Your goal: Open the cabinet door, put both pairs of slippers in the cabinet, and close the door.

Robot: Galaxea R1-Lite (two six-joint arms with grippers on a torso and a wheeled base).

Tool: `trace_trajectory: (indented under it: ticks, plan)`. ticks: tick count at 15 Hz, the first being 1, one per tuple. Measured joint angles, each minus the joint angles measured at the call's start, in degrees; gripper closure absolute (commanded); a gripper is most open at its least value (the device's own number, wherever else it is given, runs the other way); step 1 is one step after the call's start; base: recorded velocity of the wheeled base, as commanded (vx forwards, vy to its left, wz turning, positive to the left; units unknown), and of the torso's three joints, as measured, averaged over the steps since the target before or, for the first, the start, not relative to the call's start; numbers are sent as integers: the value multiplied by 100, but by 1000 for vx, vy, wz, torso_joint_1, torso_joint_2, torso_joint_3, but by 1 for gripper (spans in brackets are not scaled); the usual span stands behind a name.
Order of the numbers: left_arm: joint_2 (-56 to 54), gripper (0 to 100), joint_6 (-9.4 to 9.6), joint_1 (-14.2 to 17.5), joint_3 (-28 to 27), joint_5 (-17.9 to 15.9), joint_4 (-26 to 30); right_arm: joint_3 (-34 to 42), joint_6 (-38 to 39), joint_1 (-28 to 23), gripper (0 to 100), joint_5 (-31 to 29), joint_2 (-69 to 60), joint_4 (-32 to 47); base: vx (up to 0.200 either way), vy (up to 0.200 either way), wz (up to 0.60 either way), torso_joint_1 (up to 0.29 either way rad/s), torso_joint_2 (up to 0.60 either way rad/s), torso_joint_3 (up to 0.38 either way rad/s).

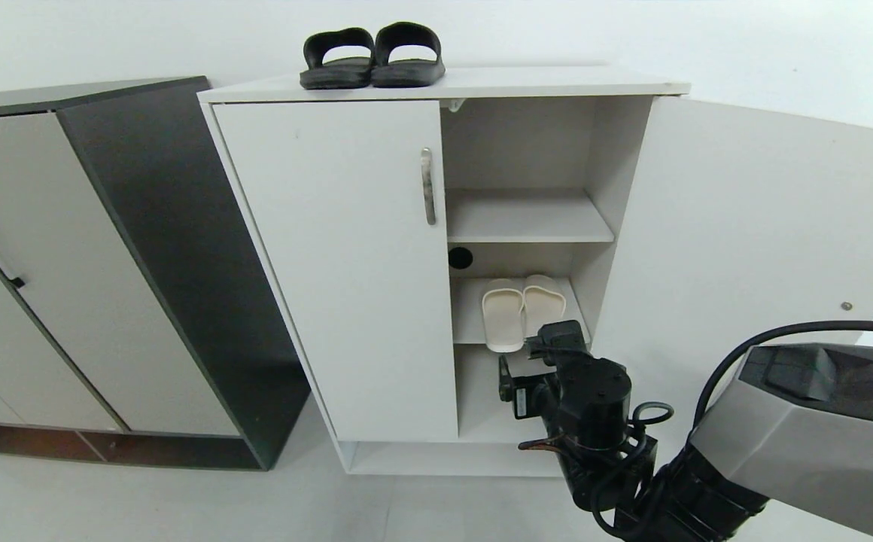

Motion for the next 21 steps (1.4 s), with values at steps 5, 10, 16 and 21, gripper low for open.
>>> trace_trajectory:
  ticks: [5, 10, 16, 21]
  plan:
    - [0, 100, -9, 0, 0, -2, -2, 63, 9, -94, 0, 0, 0, -68, 0, 0, 0, 1, 0, 57]
    - [0, 100, -26, 0, 0, 0, -2, 88, 0, -133, 0, 4, 6, -105, 0, 0, 0, 0, 0, 0]
    - [0, 100, -24, 2, 0, -2, -5, 121, 0, -163, 0, 35, 15, -148, 0, 133, 0, 0, -2, 5]
    - [0, 100, -26, 2, 0, -2, -2, 204, -2, -191, 0, 68, 20, -200, 0, 200, 0, 6, 2, 4]
